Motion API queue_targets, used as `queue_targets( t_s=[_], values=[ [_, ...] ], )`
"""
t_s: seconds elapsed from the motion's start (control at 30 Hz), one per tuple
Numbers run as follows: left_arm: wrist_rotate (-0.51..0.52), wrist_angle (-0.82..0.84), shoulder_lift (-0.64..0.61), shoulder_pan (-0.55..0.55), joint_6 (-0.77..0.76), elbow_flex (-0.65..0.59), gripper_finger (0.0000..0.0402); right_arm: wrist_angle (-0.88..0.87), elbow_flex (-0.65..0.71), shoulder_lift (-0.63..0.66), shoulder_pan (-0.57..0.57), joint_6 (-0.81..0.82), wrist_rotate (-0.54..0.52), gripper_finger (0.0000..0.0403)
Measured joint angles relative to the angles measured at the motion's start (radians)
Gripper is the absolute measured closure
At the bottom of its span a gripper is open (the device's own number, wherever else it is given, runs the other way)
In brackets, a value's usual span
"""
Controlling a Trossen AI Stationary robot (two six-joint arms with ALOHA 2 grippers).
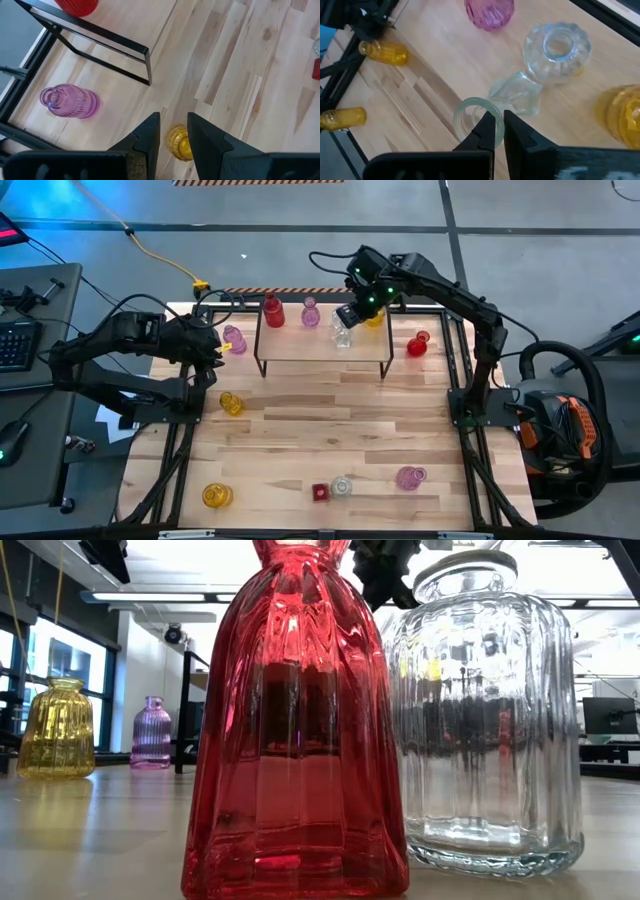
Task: Sort vases onto shelf
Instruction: Put the top transparent vase on the shelf aligned with the other transparent vase
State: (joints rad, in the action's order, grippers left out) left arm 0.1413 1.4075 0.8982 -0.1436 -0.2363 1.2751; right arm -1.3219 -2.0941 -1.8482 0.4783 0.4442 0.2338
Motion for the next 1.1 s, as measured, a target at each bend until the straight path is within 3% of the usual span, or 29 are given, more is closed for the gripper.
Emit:
queue_targets(
  t_s=[0.5,1.1],
  values=[
    [0.001,0.0,0.0,0.0,0.002,0.0,0.0312,0.02,0.0,-0.001,0.009,0.003,-0.07,0.0403],
    [0.0,0.001,0.0,0.0,0.003,0.0,0.0312,0.019,0.0,-0.001,0.013,0.024,-0.052,0.0402]
  ],
)
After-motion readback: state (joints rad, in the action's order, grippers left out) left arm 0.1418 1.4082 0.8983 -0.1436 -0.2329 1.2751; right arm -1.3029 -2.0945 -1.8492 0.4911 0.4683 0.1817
